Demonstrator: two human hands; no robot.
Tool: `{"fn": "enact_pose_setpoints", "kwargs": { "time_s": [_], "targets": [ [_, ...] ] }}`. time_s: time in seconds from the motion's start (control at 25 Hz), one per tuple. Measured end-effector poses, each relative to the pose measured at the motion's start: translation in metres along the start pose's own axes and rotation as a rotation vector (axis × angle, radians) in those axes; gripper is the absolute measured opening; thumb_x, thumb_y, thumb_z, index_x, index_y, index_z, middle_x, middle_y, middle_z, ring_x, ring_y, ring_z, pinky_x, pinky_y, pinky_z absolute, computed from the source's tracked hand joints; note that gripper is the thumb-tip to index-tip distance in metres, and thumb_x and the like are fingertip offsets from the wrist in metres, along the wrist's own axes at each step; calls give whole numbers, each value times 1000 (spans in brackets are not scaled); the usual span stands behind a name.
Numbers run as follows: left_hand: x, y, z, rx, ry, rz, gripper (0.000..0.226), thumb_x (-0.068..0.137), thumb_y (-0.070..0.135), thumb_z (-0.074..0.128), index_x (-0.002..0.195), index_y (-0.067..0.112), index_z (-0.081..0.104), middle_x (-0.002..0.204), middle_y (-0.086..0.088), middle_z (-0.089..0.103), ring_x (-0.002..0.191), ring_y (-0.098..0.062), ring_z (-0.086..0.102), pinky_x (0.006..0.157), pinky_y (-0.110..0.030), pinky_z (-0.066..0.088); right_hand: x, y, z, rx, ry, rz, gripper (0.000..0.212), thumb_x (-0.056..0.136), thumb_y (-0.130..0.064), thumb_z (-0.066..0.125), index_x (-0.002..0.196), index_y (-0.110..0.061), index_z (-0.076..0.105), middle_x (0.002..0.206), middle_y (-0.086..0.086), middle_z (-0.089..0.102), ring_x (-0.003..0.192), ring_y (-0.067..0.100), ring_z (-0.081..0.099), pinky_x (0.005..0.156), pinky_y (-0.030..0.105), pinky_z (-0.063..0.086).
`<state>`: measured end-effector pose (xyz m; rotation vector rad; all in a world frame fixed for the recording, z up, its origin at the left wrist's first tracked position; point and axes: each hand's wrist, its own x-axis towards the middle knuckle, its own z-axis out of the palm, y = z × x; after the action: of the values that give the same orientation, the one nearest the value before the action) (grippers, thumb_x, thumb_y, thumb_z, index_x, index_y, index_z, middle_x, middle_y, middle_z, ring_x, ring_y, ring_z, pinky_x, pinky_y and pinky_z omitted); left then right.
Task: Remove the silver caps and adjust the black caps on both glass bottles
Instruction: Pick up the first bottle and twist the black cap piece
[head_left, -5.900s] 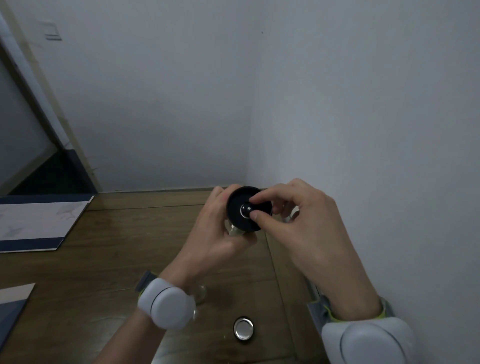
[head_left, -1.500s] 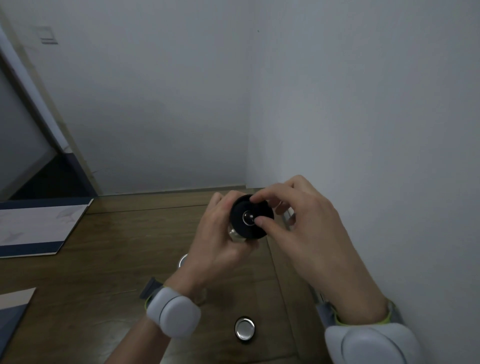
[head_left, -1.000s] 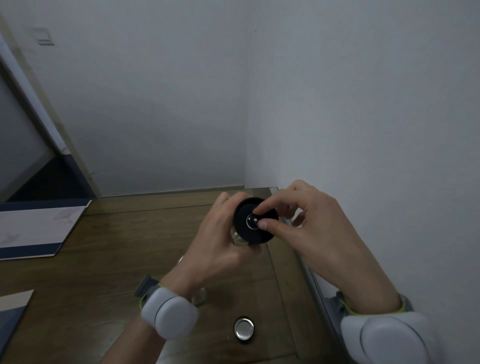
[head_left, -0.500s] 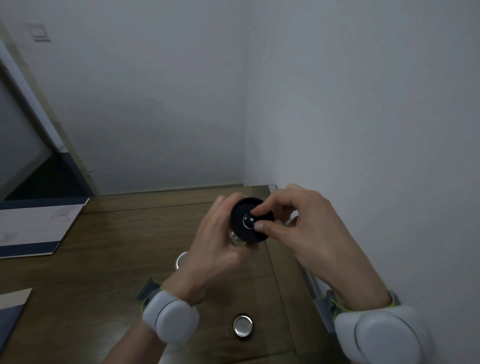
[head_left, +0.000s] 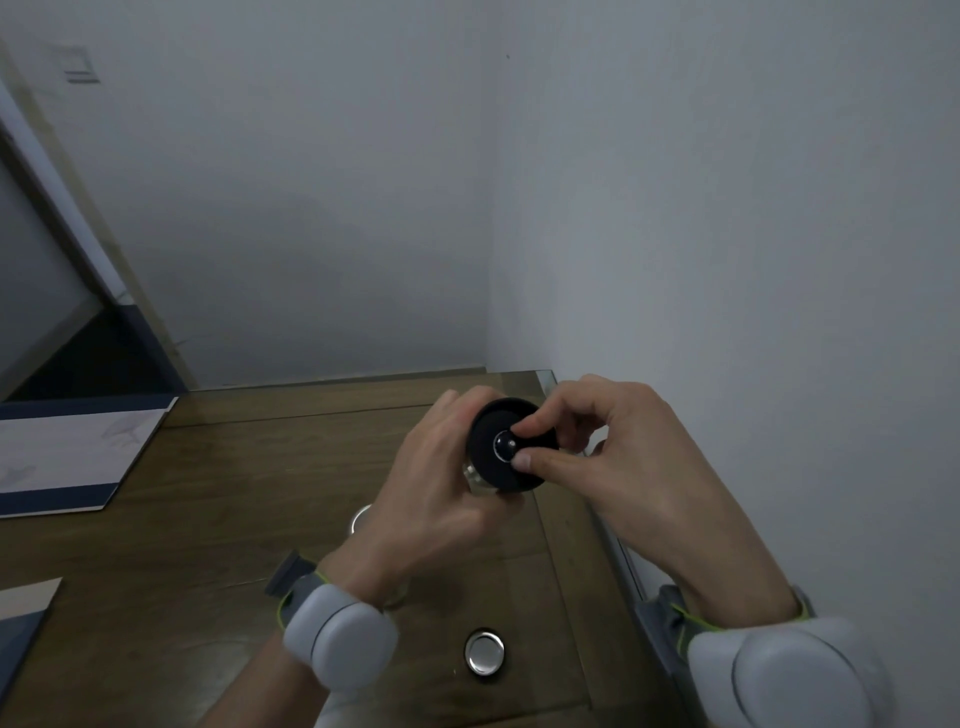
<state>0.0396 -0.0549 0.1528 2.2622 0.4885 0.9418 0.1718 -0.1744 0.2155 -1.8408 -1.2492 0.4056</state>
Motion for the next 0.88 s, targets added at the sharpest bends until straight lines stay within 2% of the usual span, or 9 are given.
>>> {"fn": "enact_pose_setpoints", "kwargs": {
  "time_s": [0.16, 0.28, 0.4, 0.48, 0.6, 0.72, 0.88],
  "targets": [
    [-2, 1, 6, -26, 87, -16, 38, 69, 29, 69, 106, 24, 66, 96, 26, 57, 88, -21, 59, 73, -39, 48, 0, 0, 5, 11, 53, 14, 15, 72, -26, 87, 77, -32, 75, 71, -9, 58, 74, 12, 59, 73, 42, 52],
    [-4, 1, 11, -36, 154, -24, 37, 70, 28, 72, 105, 31, 63, 97, 27, 60, 90, -18, 60, 75, -37, 50, 1, 0, 9, 28, 82, 28, 14, 71, -26, 87, 77, -31, 75, 69, -10, 57, 71, 11, 58, 72, 40, 51],
    [-6, -1, 15, -31, 218, -44, 36, 72, 20, 77, 107, 20, 68, 98, 18, 64, 92, -21, 62, 76, -42, 51, 1, 0, 13, 57, 98, 39, 14, 72, -26, 87, 79, -30, 76, 69, -10, 57, 71, 11, 58, 72, 39, 51],
    [-6, -1, 17, -39, 244, -59, 38, 74, 18, 79, 110, 19, 68, 104, 16, 63, 92, -24, 63, 76, -47, 53, 1, -1, 14, 68, 102, 41, 13, 72, -26, 86, 80, -30, 76, 70, -10, 58, 71, 11, 59, 73, 39, 51],
    [-7, -1, 18, -40, 257, -73, 39, 74, 17, 80, 111, 18, 68, 112, 19, 60, 92, -27, 63, 77, -52, 53, 3, 1, 16, 69, 101, 36, 13, 73, -26, 86, 80, -30, 76, 70, -9, 58, 70, 11, 58, 68, 34, 49],
    [-6, -4, 19, -31, 252, -107, 39, 74, 21, 80, 112, 18, 68, 104, 18, 64, 94, -25, 63, 77, -50, 53, 5, 5, 20, 50, 114, 19, 14, 74, -26, 86, 83, -30, 76, 73, -10, 57, 72, 9, 58, 65, 27, 42],
    [-9, -14, 22, -96, 211, -217, 49, 72, 38, 72, 118, 22, 69, 106, 16, 69, 104, -22, 65, 84, -50, 56, 9, 14, 34, 12, 131, -9, 26, 72, -37, 85, 93, -35, 71, 90, -12, 58, 84, 0, 58, 69, 20, 42]
  ]
}}
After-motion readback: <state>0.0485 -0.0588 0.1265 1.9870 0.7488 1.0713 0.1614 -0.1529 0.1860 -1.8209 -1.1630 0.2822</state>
